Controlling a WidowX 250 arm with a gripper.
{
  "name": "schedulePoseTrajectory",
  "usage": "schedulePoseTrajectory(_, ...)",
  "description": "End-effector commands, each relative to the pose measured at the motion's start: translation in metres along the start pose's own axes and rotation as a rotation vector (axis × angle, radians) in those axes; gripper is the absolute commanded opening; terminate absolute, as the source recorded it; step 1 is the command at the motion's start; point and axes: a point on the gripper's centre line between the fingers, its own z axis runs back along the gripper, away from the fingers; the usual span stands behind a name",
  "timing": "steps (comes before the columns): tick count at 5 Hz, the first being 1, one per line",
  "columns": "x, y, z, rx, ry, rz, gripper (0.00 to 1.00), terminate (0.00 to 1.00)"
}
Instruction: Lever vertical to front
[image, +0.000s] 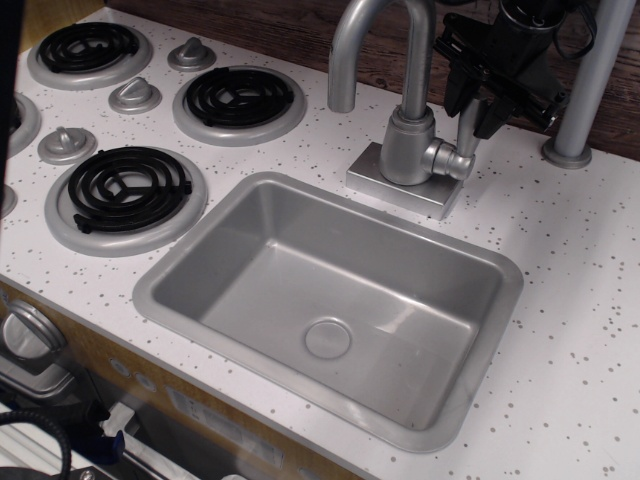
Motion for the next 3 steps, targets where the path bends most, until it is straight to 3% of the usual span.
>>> schedulePoseTrajectory(1,-0.014,0.003,0.017,-0.015,0.002,0.082,0.0,0.0)
schedulePoseTrajectory(3,-0.027,0.005,-0.006,-0.097,0.056,0.128,0.0,0.0)
